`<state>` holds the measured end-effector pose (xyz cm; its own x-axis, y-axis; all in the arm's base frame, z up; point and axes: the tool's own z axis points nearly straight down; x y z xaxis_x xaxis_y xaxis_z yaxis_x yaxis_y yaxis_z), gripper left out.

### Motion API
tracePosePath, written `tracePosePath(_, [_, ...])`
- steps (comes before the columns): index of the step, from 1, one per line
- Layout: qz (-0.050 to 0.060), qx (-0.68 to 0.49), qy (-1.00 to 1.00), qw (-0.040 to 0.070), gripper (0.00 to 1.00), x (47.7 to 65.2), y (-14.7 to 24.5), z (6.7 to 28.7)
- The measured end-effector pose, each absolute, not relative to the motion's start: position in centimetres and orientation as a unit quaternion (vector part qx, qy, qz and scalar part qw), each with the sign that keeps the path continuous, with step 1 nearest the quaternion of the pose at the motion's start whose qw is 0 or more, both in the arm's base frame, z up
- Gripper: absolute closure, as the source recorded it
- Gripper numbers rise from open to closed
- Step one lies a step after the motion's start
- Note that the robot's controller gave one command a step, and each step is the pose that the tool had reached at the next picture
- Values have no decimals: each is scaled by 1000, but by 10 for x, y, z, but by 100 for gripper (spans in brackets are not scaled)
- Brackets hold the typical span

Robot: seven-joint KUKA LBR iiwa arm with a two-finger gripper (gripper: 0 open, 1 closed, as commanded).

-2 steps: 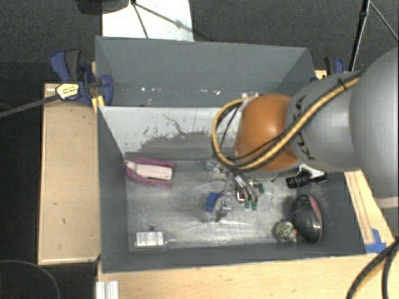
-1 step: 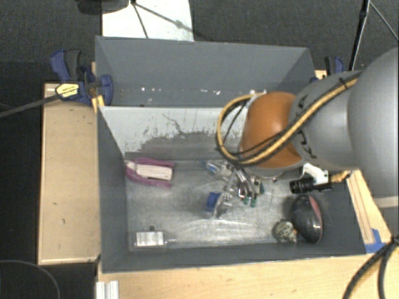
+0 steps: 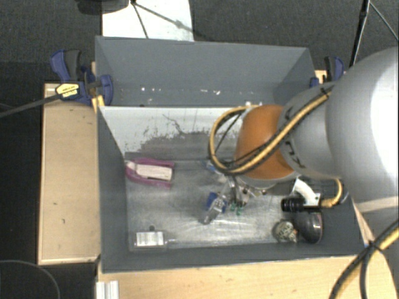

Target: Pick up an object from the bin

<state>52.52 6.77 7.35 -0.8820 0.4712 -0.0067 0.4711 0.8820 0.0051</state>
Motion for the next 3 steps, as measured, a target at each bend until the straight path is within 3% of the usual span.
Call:
tracePosePath(1, [3,330,944,2,0,541,58,73])
tracePosePath(2, [4,331,944,7,100,544,56,76])
tracePosePath(3, [1,328,945,2,100,545,56,103])
